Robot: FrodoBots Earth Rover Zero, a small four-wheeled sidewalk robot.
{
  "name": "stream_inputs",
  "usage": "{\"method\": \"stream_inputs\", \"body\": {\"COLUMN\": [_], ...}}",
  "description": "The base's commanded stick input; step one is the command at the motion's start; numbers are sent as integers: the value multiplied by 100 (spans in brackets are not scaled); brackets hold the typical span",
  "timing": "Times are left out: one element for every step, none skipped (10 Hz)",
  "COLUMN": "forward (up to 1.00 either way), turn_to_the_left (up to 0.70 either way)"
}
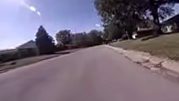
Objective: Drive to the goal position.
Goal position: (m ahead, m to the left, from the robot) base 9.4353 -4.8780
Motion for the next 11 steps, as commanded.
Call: {"method": "stream_inputs", "body": {"forward": [100,100,100,100,100,100,100,100,100,100,100], "turn_to_the_left": [-3,-40,-40,-40,-40,-40,-9,0,0,0,0]}}
